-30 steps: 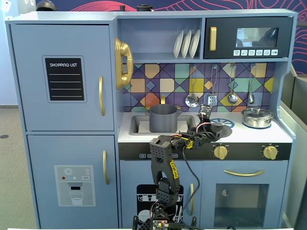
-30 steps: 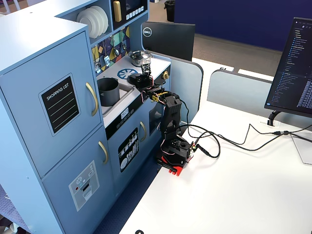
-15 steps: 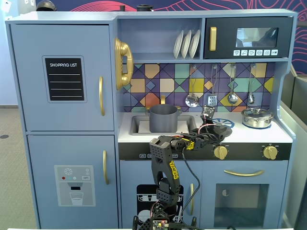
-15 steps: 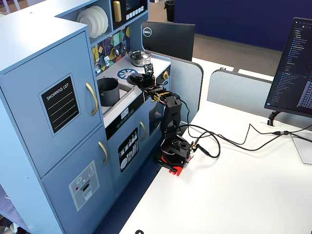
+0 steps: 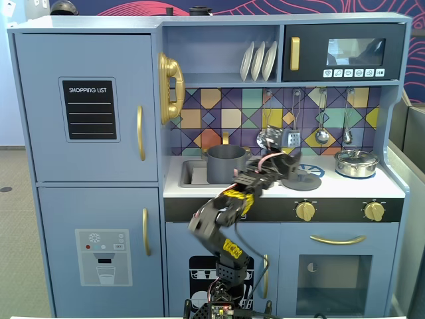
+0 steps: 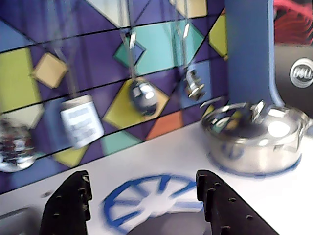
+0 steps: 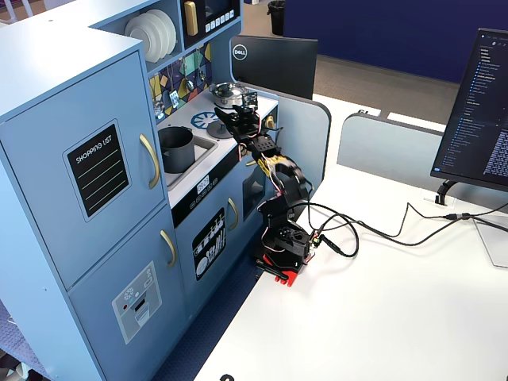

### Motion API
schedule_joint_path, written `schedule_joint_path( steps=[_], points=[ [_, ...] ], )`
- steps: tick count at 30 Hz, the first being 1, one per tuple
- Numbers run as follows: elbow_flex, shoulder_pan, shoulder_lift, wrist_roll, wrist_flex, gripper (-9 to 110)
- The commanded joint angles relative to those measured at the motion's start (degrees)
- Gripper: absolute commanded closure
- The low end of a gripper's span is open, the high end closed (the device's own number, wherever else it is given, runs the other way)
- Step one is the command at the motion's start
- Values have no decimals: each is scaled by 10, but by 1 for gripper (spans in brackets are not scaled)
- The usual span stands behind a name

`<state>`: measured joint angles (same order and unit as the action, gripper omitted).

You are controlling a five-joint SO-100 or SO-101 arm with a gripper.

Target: Take off the lid from the gray recipient and place it on the counter

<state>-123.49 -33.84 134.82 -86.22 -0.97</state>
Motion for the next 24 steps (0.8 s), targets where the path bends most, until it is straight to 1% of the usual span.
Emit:
schedule_joint_path(
  steps=[1,2,5,7,8,10,13,16,20,23,24],
  points=[
    [-17,34,156,33,-279,86],
    [-30,49,193,31,-343,88],
    [-80,107,280,-26,-510,94],
    [-128,159,323,-66,-561,101],
    [-152,186,335,-76,-572,101],
    [-196,230,348,-63,-586,101],
    [-278,290,359,-71,-582,101],
    [-372,326,374,-76,-558,101],
    [-454,361,398,-47,-540,101],
    [-484,373,432,-40,-604,101],
    [-484,378,436,-23,-633,101]
  ],
)
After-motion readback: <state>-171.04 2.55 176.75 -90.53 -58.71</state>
